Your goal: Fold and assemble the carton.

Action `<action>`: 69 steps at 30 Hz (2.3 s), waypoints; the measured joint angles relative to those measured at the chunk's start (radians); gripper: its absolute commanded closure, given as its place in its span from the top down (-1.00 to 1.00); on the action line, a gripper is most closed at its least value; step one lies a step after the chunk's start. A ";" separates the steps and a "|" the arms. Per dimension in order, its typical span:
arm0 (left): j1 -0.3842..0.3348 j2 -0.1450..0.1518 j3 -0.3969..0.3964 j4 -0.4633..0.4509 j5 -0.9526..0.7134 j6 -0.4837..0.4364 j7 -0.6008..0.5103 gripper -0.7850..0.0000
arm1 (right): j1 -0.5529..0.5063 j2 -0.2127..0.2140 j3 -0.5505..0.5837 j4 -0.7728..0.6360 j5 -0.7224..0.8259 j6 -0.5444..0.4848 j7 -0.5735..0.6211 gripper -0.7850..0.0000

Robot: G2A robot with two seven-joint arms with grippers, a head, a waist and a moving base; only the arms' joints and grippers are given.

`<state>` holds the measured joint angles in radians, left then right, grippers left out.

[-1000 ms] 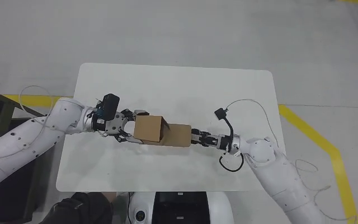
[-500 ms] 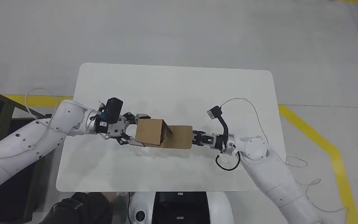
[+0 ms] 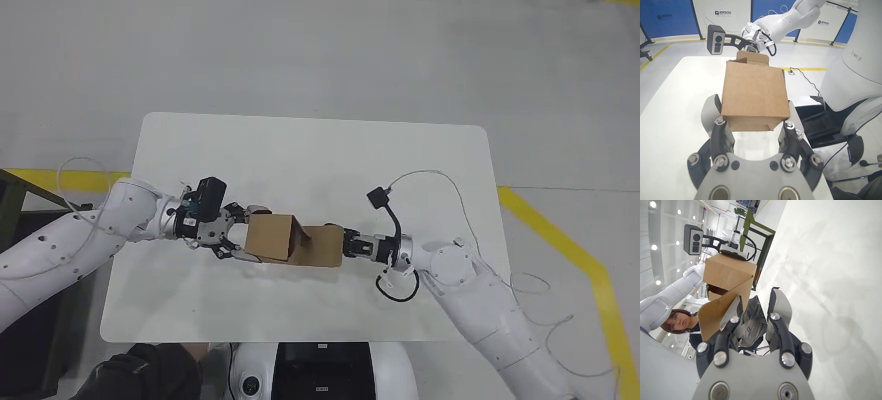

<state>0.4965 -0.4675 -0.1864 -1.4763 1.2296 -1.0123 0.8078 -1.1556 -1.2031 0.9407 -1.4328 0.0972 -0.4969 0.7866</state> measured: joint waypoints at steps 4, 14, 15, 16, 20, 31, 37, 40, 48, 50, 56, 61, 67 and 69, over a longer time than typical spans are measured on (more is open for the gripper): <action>-0.011 -0.009 0.016 0.008 0.016 0.000 0.000 0.42 | 0.012 -0.004 -0.011 -0.013 -0.036 0.028 -0.022 -0.30; -0.011 -0.020 0.016 0.026 -0.006 0.000 0.000 0.44 | -0.006 0.002 0.017 0.009 -0.017 0.016 -0.039 -0.25; -0.011 -0.020 0.016 0.027 -0.009 0.000 0.000 0.43 | -0.009 0.002 0.019 0.013 -0.014 0.013 -0.040 -0.24; -0.011 -0.020 0.016 0.027 -0.012 0.000 0.000 0.44 | -0.012 0.003 0.022 0.018 -0.011 0.010 -0.042 -0.24; -0.013 -0.019 0.016 0.029 -0.020 0.000 0.000 0.44 | -0.025 0.005 0.036 0.039 0.019 -0.011 -0.050 -0.22; -0.010 -0.014 0.016 0.048 -0.028 0.000 0.000 0.44 | -0.047 0.009 0.067 0.079 0.178 -0.073 0.003 -0.21; -0.008 -0.022 0.016 0.068 0.000 0.000 -0.001 0.39 | -0.048 0.007 0.056 0.042 0.179 -0.071 0.023 -0.20; -0.012 -0.029 0.016 0.085 0.003 0.000 -0.012 0.37 | -0.046 0.008 0.056 0.025 0.157 -0.068 0.024 -0.18; -0.016 -0.049 0.016 0.111 -0.034 0.000 -0.068 0.33 | -0.062 0.017 0.078 -0.019 0.081 -0.052 -0.005 -0.15; -0.016 -0.053 0.016 0.112 -0.040 0.000 -0.078 0.34 | -0.065 0.018 0.084 -0.020 0.086 -0.051 -0.010 -0.14; -0.015 -0.058 0.016 0.116 -0.048 0.000 -0.093 0.34 | -0.061 0.016 0.087 -0.002 0.147 -0.057 0.000 -0.15; -0.014 -0.061 0.016 0.122 -0.051 0.000 -0.104 0.33 | -0.056 0.015 0.084 -0.003 0.156 -0.064 0.007 -0.14; -0.013 -0.064 0.016 0.126 -0.059 0.000 -0.122 0.33 | -0.054 0.017 0.088 -0.012 0.129 -0.067 0.003 -0.14; -0.014 -0.065 0.016 0.126 -0.062 0.000 -0.129 0.32 | -0.055 0.018 0.089 -0.019 0.104 -0.066 -0.010 -0.14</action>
<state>0.4828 -0.5321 -0.1700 -1.3500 1.1674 -1.0123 0.6790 -1.2110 -1.1856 1.0295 -1.4521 0.2011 -0.5626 0.7771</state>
